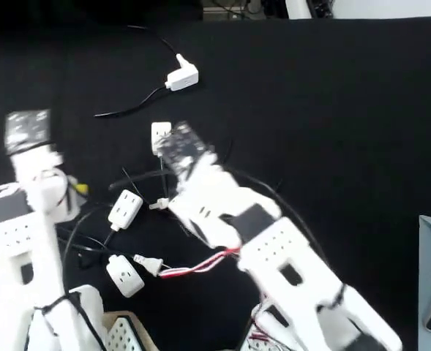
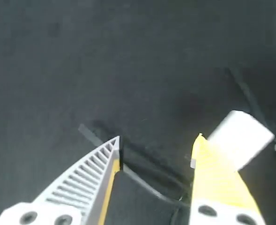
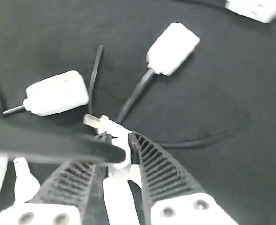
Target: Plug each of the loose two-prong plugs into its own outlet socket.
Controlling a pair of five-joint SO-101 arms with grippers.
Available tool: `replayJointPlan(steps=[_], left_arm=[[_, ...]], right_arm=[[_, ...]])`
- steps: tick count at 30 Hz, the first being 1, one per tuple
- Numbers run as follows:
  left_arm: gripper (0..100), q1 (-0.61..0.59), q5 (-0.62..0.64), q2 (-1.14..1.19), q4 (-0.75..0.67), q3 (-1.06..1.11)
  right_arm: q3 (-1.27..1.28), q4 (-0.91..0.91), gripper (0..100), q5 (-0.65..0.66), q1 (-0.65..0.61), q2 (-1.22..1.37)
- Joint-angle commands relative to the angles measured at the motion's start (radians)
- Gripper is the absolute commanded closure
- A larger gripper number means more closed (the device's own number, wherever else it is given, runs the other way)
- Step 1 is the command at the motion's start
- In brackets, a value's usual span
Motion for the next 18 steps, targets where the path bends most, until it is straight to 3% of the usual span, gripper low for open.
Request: replayJointPlan(steps=[1, 7, 12, 18], left_arm=[[75, -0.145, 0.023, -0.072, -0.003, 0.056], [75, -0.28, 0.028, -0.146, -0.005, 0.143], [75, -0.289, 0.029, -0.195, -0.008, 0.205], [75, -0.292, 0.074, -0.222, -0.14, 0.305]], right_arm=[[-0.127, -0.068, 98.6, 0.121, -0.063, 0.156], [-0.203, -0.137, 98.6, 0.183, -0.118, 0.295], [-0.2, -0.256, 98.7, 0.181, -0.17, 0.36], [-0.211, -0.399, 98.7, 0.176, -0.198, 0.467]])
